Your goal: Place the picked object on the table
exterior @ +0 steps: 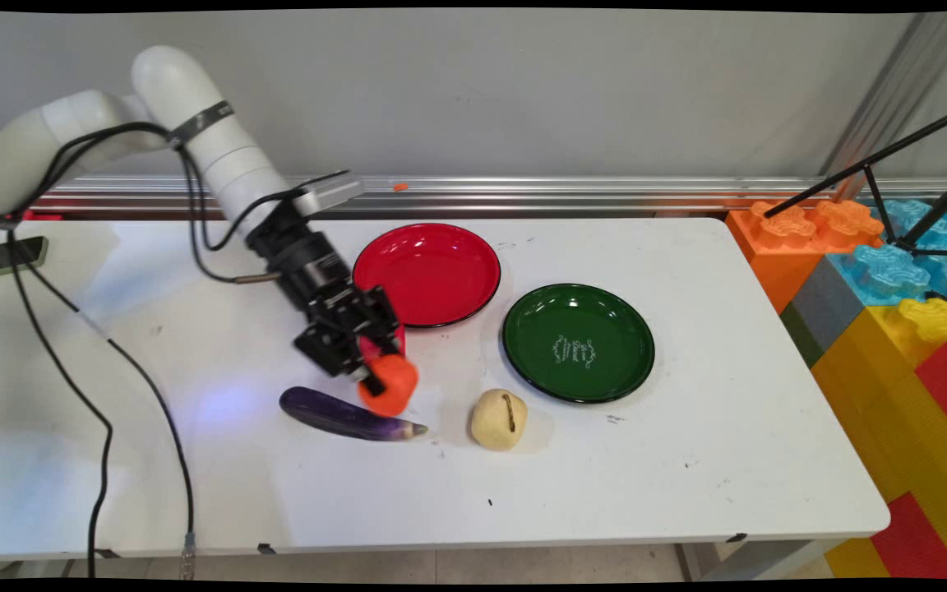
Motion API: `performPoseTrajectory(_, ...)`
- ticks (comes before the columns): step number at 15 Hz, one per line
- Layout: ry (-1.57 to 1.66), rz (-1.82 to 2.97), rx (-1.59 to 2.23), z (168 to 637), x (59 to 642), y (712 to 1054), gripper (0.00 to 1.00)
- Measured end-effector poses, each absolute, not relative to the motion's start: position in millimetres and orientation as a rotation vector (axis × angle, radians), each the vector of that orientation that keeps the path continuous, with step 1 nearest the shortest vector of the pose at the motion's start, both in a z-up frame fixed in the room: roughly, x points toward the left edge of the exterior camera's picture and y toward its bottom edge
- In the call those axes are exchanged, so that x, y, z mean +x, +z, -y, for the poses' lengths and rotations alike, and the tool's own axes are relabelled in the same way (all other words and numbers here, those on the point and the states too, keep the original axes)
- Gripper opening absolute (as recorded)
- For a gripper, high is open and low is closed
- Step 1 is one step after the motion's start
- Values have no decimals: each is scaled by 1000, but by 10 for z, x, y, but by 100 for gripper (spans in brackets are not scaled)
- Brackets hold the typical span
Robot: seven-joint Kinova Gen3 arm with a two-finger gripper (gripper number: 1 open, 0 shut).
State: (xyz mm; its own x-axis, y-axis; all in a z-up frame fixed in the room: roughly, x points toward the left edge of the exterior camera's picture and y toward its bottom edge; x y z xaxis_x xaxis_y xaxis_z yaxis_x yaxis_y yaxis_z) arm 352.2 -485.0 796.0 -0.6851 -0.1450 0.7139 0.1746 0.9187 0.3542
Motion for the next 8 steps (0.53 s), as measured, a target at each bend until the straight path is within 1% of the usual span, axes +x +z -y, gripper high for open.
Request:
performPoseTrajectory(5, -578, 2296, -73, 4589, 3846, 7835, 0)
performPoseTrajectory(8, -598, 2307, -89, 4509, 3936, 7758, 0)
